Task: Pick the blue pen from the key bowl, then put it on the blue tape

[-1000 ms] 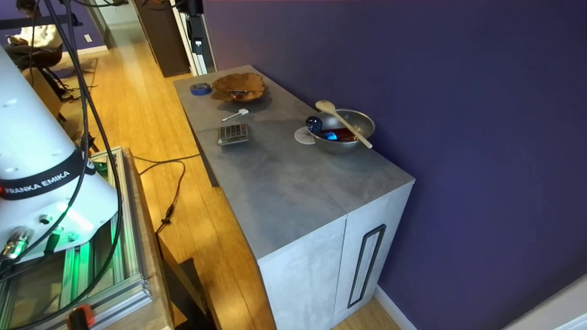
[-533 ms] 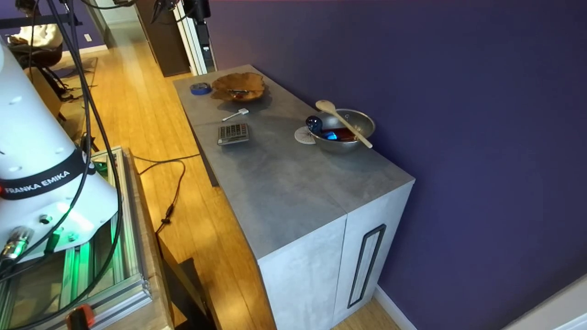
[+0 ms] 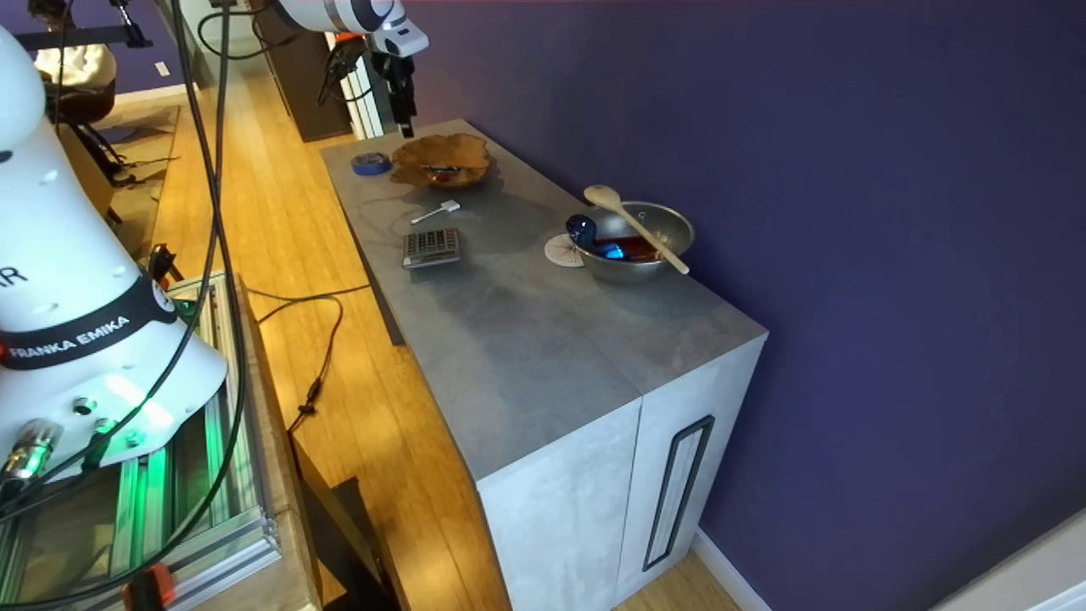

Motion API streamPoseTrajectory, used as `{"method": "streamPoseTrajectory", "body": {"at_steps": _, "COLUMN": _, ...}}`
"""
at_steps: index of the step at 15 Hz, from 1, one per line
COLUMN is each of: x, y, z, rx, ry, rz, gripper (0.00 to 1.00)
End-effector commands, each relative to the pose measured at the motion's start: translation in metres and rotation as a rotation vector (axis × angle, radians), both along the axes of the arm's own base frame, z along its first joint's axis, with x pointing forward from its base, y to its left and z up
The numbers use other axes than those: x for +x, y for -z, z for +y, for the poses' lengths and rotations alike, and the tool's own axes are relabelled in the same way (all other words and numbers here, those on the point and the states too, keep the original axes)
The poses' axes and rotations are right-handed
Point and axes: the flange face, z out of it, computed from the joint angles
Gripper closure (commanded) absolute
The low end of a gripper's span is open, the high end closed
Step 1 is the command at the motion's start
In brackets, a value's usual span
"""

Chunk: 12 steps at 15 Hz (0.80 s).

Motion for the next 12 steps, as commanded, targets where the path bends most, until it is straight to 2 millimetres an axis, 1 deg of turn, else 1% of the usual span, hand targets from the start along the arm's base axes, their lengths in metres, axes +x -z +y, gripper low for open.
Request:
{"method": "streamPoseTrajectory", "body": {"at_steps": 1, "x": 0.022, "y": 0.02, "z": 0.028, "rx": -0.062, "ry": 0.093, "rz": 0.053, "gripper": 0.0}}
{"method": "streamPoseTrajectory", "body": {"at_steps": 3, "x": 0.027, "y": 0.03, "z": 0.037, "rx": -0.105, "ry": 0.117, "rz": 0.12, "gripper": 0.0}}
{"method": "streamPoseTrajectory", "body": {"at_steps": 5, "x": 0.035, "y": 0.037, "z": 0.041, "rx": -0.098, "ry": 0.112, "rz": 0.158, "gripper": 0.0}}
{"method": "streamPoseTrajectory", "body": {"at_steps": 6, "x": 0.025, "y": 0.032, "z": 0.03, "rx": -0.107, "ry": 0.092, "rz": 0.124, "gripper": 0.0}}
{"method": "streamPoseTrajectory", "body": {"at_steps": 8, "x": 0.031, "y": 0.037, "z": 0.034, "rx": -0.107, "ry": 0.101, "rz": 0.138, "gripper": 0.0}}
{"method": "streamPoseTrajectory", "body": {"at_steps": 10, "x": 0.037, "y": 0.053, "z": 0.039, "rx": -0.108, "ry": 0.149, "rz": 0.092, "gripper": 0.0}}
{"method": "streamPoseTrajectory", "body": {"at_steps": 12, "x": 0.044, "y": 0.062, "z": 0.037, "rx": -0.085, "ry": 0.213, "rz": 0.069, "gripper": 0.0}}
